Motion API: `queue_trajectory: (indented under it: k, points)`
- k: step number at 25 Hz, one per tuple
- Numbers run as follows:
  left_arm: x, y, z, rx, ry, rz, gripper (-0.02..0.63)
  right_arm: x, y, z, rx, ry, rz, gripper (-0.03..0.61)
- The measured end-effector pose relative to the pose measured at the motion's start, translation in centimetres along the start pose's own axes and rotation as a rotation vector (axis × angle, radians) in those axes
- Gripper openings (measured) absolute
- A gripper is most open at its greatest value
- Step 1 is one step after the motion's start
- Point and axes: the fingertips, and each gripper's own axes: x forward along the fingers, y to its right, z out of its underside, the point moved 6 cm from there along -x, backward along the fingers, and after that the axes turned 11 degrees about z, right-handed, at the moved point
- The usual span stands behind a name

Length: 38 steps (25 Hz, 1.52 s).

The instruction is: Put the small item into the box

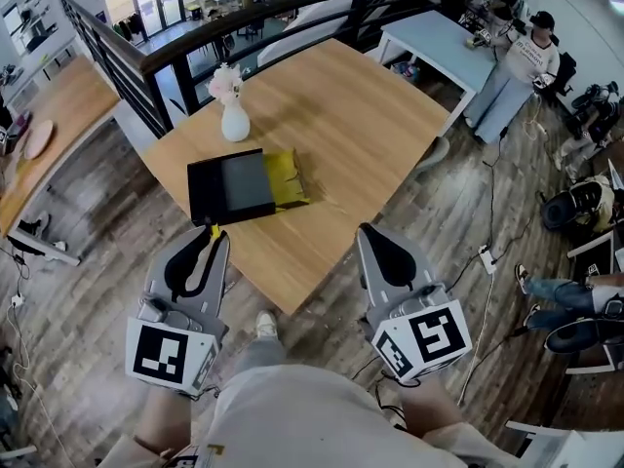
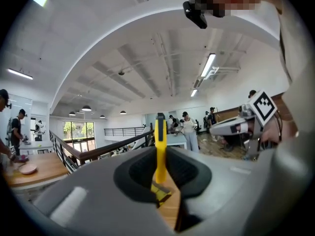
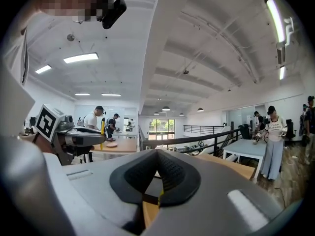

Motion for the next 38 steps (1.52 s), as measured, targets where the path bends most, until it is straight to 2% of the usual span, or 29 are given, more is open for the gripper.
queue_trajectory:
  k: [8, 16, 23, 31, 38]
  points:
    - [3.3, -8.5, 1.1, -0.025, 0.005, 0.052, 0.049, 8.2, -2.0, -1.2, -0.003, -0.018, 0.048, 0.001]
    - [4.7, -13.2, 2.5, -0.061, 0.014, 0.073, 0.049, 12.7, -3.7, -1.5, 0.030, -0.019, 0.022, 0.000]
    - [6.1, -13.9, 3.1, -0.080, 0.006, 0.079, 0.049, 14.5, -3.1, -1.2, 0.024, -0.031, 0.027, 0.000]
    - [8.4, -13.0, 2.2, -0.082, -0.007, 0.057, 0.049, 15.6, -0.2, -1.3, 0.029, -0.033, 0.008, 0.000]
    - [10.1, -12.0, 2.3, -0.123, -0.019, 0.033, 0.049, 15.9, 2.5, -0.3, 0.055, -0.045, -0.013, 0.000]
